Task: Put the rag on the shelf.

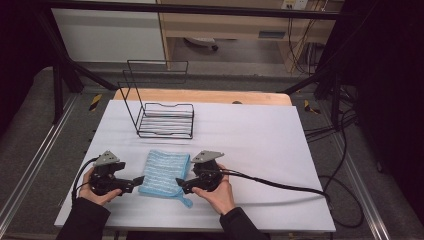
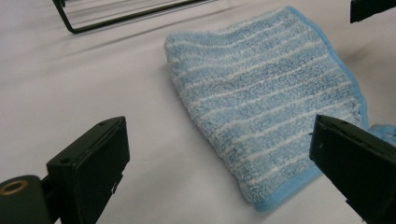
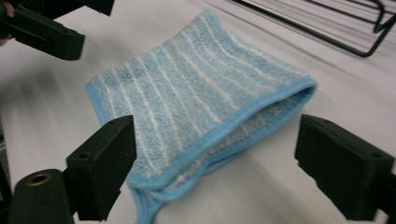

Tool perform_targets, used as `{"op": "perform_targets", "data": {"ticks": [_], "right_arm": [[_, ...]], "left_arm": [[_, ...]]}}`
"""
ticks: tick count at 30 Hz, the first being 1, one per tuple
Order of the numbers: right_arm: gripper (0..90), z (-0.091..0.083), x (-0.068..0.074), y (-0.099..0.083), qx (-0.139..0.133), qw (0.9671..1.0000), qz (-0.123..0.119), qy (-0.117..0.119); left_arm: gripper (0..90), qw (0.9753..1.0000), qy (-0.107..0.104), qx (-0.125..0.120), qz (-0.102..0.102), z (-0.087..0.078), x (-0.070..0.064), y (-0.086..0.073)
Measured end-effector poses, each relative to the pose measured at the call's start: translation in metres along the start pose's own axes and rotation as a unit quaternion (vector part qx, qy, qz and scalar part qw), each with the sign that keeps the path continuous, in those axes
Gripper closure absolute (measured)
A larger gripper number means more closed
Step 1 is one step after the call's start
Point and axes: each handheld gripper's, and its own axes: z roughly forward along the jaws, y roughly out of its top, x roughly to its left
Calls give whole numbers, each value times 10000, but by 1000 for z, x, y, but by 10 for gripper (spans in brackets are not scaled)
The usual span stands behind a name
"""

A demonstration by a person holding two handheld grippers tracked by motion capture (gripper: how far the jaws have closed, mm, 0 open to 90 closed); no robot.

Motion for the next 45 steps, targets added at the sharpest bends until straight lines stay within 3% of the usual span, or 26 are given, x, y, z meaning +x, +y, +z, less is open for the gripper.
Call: {"op": "perform_targets", "data": {"ticks": [4,11,15,24,27,35,45], "right_arm": [[95,-7,-7,1,-119,9999,82,23],[54,-23,-22,-1,-134,9998,103,-93],[49,-31,-30,-5,-163,9996,176,-119],[42,-44,-44,-20,-183,9991,301,-214],[39,-45,-47,-25,-118,9991,326,-257],[39,-46,-49,-31,-26,9989,342,-314],[48,-40,-47,-35,24,9991,358,-243]], "left_arm": [[51,10000,-26,-45,25,-1,1,8],[58,9999,126,27,-10,8,7,24],[78,9995,215,77,-196,17,12,34],[157,9986,394,130,-339,43,17,53],[207,9976,582,182,-319,52,21,54],[426,9975,397,305,-497,62,31,48],[587,9972,267,508,-481,78,35,42]]}}
